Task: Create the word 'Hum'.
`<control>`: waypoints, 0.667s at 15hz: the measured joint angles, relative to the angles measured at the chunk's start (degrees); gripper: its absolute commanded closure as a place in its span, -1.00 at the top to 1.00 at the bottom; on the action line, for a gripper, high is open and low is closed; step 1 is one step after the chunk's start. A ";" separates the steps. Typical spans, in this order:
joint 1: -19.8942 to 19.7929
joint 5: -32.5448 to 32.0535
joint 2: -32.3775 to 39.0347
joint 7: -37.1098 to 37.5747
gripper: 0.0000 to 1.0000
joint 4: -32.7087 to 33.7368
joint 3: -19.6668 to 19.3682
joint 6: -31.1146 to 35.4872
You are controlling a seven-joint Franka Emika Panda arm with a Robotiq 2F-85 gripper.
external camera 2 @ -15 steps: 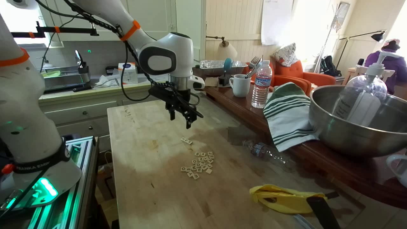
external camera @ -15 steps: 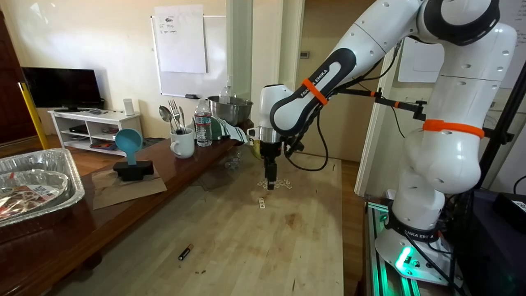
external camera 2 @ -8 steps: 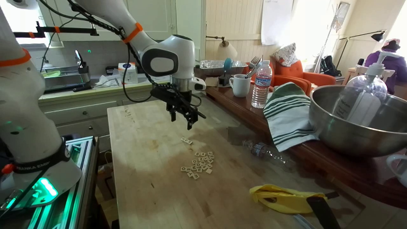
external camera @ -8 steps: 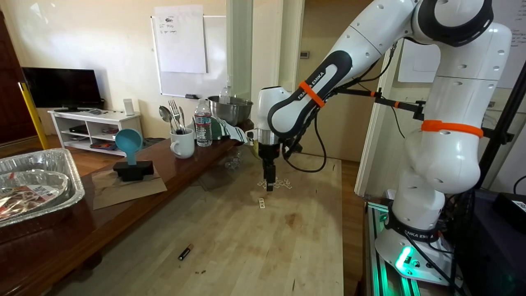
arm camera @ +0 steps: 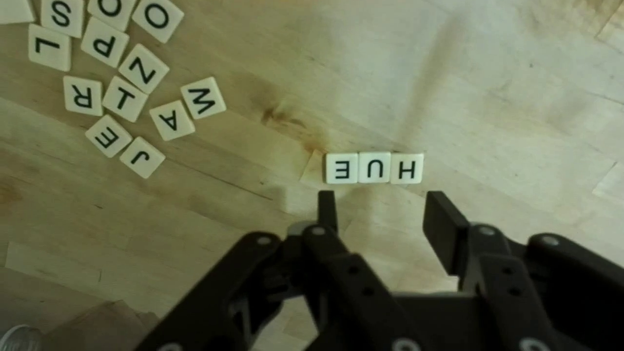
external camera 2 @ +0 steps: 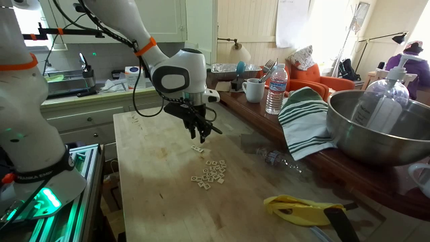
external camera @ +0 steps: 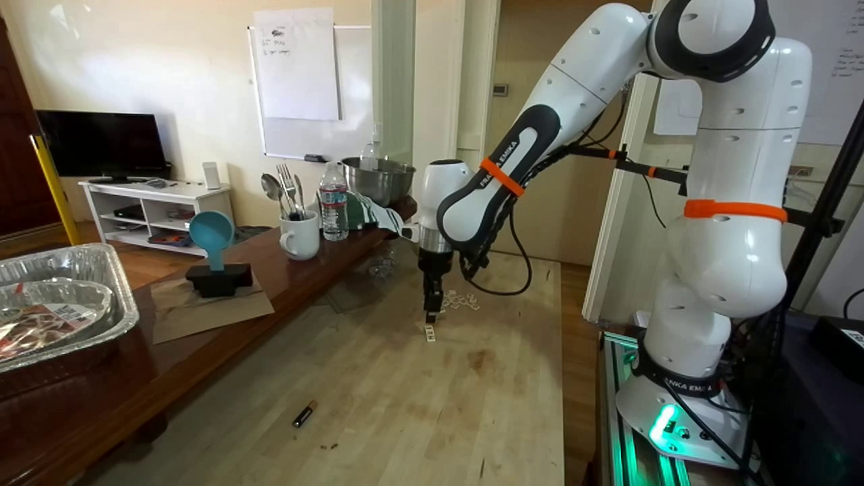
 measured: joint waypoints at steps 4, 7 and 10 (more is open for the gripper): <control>-1.80 0.03 2.55 -0.08 -1.00 0.02 1.15 3.41; -3.03 0.03 3.82 -0.15 -1.00 0.13 2.06 4.23; -3.95 0.02 4.62 -0.26 -1.00 0.21 2.75 5.05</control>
